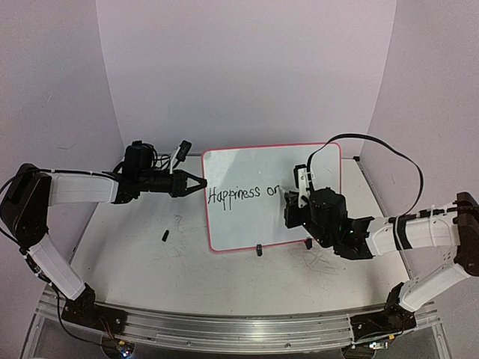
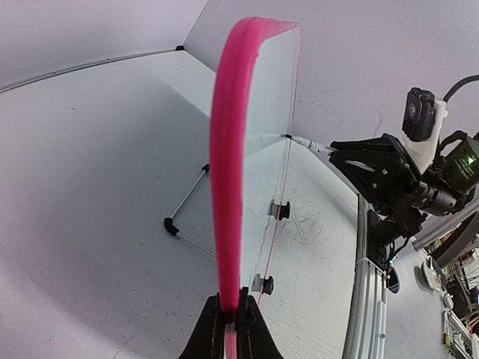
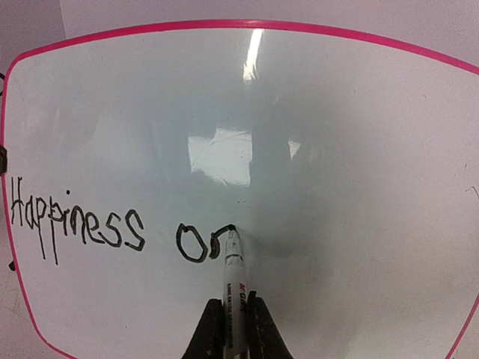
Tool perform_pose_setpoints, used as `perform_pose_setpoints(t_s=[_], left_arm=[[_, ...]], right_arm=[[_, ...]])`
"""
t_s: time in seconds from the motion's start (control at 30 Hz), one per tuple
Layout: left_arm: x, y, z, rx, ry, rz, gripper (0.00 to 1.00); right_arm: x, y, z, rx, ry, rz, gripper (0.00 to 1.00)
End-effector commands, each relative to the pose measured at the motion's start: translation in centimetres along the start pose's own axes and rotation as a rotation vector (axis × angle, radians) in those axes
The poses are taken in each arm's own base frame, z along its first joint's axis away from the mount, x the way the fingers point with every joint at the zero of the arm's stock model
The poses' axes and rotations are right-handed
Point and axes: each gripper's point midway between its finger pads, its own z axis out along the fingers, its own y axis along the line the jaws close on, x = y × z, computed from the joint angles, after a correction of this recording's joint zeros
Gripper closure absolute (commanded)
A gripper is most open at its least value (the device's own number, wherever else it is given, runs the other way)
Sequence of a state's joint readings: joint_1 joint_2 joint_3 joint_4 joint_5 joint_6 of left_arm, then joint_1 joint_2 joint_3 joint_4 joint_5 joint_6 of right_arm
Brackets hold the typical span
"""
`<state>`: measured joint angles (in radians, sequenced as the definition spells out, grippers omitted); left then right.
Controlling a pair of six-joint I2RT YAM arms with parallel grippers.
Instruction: Write a sentence on the whiteboard
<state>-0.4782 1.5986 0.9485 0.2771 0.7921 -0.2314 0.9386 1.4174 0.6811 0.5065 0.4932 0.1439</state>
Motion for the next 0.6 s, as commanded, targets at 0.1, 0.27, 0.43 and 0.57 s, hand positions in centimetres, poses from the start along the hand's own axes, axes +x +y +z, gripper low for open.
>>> perform_pose_setpoints(t_s=[0.1, 0.27, 0.43, 0.57], left_arm=[[-1.1, -2.3, 0.1, 0.069, 0.005, 0.054, 1.0], [-1.0, -2.2, 0.1, 0.069, 0.007, 0.051, 1.0], [-1.1, -2.2, 0.1, 0.07, 0.007, 0.051, 1.0], [-1.0, -2.3, 0.2, 0.07, 0.008, 0.051, 1.0]], right_arm=[[-0.6, -0.8, -0.4, 0.022, -0.001, 0.028, 1.0], [0.2, -0.8, -0.6, 0.011, 0.021, 0.031, 1.0], [0.9, -0.7, -0.7, 0.002, 0.04, 0.03, 1.0], [1.7, -0.7, -0.8, -0.006, 0.061, 0.033, 1.0]])
